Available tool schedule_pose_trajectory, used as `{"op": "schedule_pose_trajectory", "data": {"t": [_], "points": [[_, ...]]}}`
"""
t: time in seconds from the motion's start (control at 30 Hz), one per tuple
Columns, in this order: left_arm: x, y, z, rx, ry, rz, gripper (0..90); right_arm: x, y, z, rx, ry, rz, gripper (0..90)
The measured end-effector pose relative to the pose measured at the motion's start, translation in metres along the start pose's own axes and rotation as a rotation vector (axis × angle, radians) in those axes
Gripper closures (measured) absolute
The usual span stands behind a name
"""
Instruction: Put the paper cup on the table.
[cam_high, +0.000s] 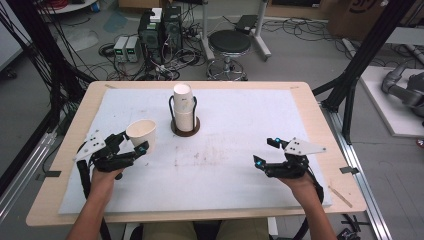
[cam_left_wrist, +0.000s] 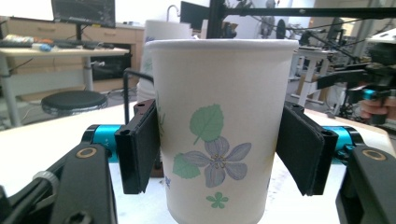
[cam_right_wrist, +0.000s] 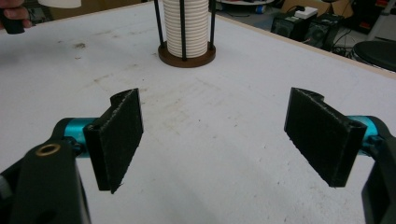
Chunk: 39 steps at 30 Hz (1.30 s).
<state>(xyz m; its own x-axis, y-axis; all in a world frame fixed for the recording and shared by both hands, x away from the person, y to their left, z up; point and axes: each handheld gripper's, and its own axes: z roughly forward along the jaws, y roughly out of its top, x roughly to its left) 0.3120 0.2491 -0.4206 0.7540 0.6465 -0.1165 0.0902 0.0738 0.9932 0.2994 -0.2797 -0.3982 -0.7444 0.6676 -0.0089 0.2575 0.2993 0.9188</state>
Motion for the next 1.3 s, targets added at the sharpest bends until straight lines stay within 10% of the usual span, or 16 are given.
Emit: {"op": "schedule_pose_trajectory", "data": {"t": [0.57,1.3], "points": [[0.015,-0.022,0.020,0.241,0.162,-0.010,32.7,0.000,-0.003,-0.001,0.008,0.003,0.003,20.0],[0.003,-0.026,0.012,0.454,0.230,-0.004,36.2,-0.002,-0.005,-0.007,0.008,-0.002,0.001,20.0]]}}
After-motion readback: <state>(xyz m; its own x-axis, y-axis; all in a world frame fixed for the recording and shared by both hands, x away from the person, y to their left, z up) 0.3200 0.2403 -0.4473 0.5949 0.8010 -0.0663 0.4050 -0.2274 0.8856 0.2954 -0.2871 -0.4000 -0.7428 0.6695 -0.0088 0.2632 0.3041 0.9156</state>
